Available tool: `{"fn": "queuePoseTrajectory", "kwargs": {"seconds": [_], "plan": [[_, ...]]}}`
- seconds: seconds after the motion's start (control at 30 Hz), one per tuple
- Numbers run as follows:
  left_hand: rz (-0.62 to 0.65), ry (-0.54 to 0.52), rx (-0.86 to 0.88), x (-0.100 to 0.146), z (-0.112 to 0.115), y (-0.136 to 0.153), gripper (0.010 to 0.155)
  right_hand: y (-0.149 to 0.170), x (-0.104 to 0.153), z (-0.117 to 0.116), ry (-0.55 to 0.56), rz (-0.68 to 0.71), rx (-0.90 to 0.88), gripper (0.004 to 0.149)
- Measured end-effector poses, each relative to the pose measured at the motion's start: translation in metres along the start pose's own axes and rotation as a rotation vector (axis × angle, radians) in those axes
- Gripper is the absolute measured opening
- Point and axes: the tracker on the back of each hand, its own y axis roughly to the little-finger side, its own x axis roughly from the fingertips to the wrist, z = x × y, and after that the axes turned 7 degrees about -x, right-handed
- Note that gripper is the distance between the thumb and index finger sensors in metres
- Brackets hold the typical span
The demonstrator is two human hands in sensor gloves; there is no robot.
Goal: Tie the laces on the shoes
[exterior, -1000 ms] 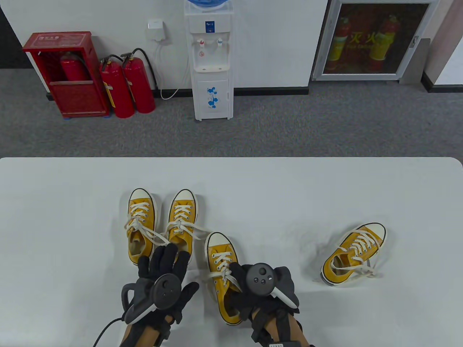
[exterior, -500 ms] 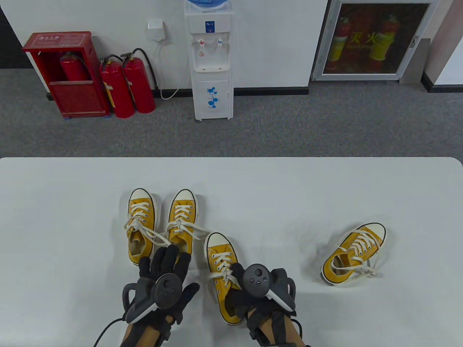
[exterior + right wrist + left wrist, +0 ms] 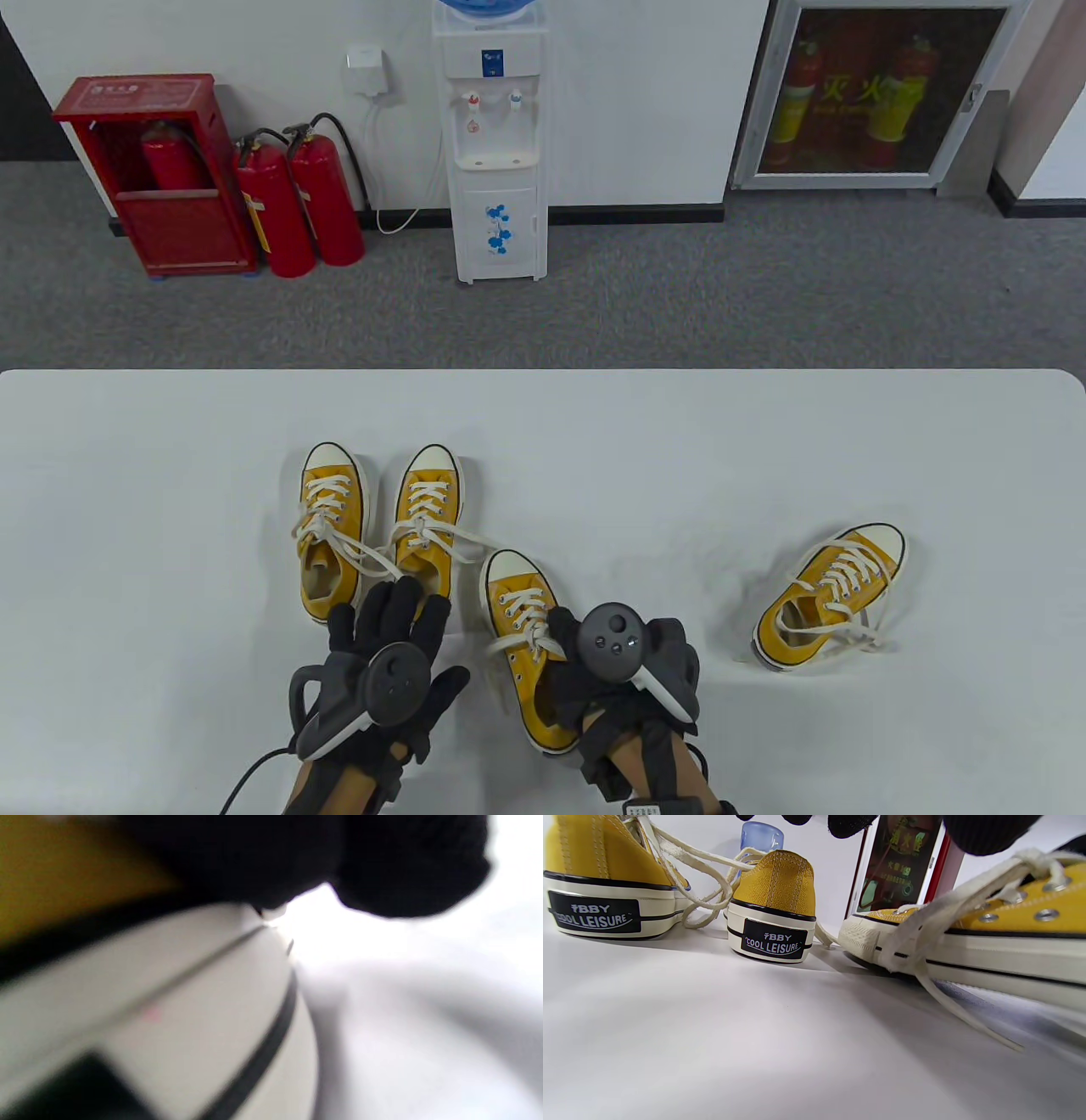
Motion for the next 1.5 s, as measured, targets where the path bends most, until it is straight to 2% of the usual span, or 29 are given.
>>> {"fn": "queuePoseTrajectory", "kwargs": {"seconds": [0.2, 0.37, 0.63, 0.87, 1.0, 1.17, 1.4, 1.5], "plan": [[-0.007, 0.008, 0.007, 0.000, 0.001, 0.000, 0.083, -0.010, -0.014, 0.019, 0.166, -0.067, -0.001, 0.060], [-0.012, 0.011, 0.016, 0.000, 0.001, 0.001, 0.083, -0.012, -0.041, 0.022, 0.232, -0.113, -0.068, 0.060], [-0.020, 0.025, 0.026, 0.000, 0.002, 0.004, 0.083, -0.011, -0.083, 0.004, 0.274, -0.115, -0.114, 0.059], [-0.017, 0.024, 0.033, -0.001, 0.002, 0.004, 0.083, -0.003, -0.103, -0.018, 0.272, -0.115, -0.070, 0.058], [-0.015, 0.027, 0.032, -0.001, 0.003, 0.004, 0.083, 0.009, -0.104, -0.029, 0.240, -0.113, -0.098, 0.059], [-0.017, 0.036, 0.035, -0.002, 0.003, 0.004, 0.083, 0.012, -0.101, -0.023, 0.233, -0.140, -0.078, 0.058], [-0.021, 0.044, 0.036, -0.002, 0.003, 0.004, 0.083, 0.022, -0.095, -0.017, 0.180, -0.152, -0.138, 0.064], [-0.023, 0.044, 0.037, -0.002, 0.003, 0.005, 0.083, 0.022, -0.090, -0.009, 0.198, -0.133, -0.148, 0.063]]}}
